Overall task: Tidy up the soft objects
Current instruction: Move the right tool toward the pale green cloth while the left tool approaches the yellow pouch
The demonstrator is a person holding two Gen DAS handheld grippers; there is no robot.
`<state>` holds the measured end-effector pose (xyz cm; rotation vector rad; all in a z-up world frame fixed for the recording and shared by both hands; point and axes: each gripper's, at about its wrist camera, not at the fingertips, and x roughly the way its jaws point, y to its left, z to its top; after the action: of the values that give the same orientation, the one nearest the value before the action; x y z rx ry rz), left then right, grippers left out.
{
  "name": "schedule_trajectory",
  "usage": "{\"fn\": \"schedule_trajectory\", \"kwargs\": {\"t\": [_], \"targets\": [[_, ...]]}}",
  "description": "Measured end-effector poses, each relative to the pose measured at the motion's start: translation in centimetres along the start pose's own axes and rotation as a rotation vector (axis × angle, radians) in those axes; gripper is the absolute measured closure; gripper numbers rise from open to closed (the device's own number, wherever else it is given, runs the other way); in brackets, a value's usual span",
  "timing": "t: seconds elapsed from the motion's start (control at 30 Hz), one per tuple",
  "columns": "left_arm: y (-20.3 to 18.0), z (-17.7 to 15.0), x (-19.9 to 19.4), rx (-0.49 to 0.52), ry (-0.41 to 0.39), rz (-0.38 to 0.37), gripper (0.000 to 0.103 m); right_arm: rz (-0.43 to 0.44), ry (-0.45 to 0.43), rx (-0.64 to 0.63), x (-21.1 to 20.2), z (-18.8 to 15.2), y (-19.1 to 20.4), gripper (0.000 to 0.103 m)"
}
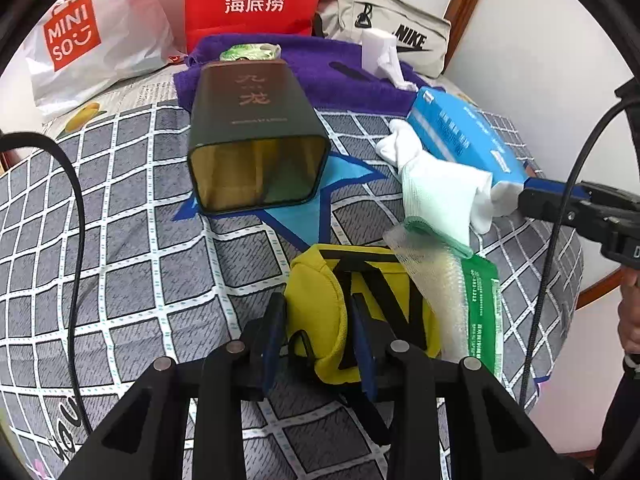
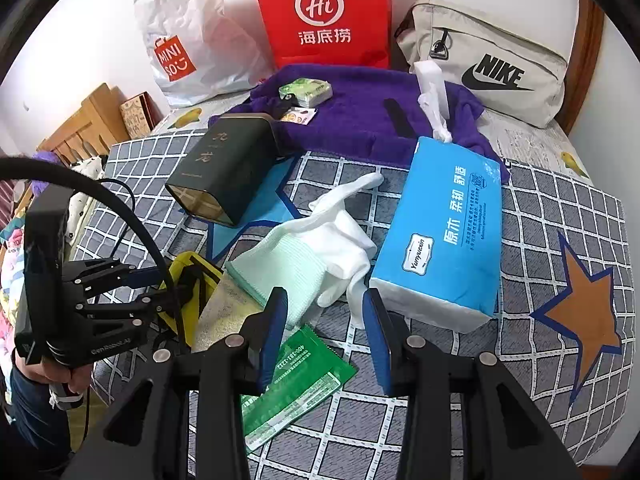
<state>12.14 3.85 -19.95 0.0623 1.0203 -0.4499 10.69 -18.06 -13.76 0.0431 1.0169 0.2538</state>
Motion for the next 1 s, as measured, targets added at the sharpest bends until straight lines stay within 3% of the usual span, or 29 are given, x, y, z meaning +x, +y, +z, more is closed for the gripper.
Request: {"fn": "schedule_trajectory", "kwargs": {"t": [0.27, 0.33, 0.4, 0.47, 0.8, 0.93, 1.0], "targets": [[1.2, -0.4, -1.4, -0.029, -0.002, 0.048, 0.072, 0.044, -0.005, -0.028, 0.2, 0.0, 1.4, 0.063], [2.0, -0.6, -1.7, -0.045, -0.004, 0.065, 0.072, 0.059, 0.000, -0.058, 0.6, 0.3, 2.4, 0.057], [2.6, -0.8, -1.9, -0.065, -0.002, 0.084, 0.072, 0.058, -0.006, -0.090, 1.1, 0.6, 3.2, 0.042], [3.0, -1.0, -2.0, -0.082, 0.002, 0.084, 0.072, 0.062, -0.008, -0.126, 1.9, 1.1, 4.1, 0.036], [2.9, -1.2, -1.9, -0.098, -0.005, 0.058, 0.072, -0.082, 0.155, -0.221, 8.7, 4.0, 5.4, 0.032], [3.1, -1.2, -1.6, -0.109, -0.008, 0.045, 0.072, -0.091, 0.207, -0.195, 10.4, 4.0, 5.1, 0.033], [3.3, -1.4, -1.5, -0.117, -0.007, 0.033, 0.072, -0.072, 0.224, -0.160, 10.9, 3.9, 4.5, 0.047]]}}
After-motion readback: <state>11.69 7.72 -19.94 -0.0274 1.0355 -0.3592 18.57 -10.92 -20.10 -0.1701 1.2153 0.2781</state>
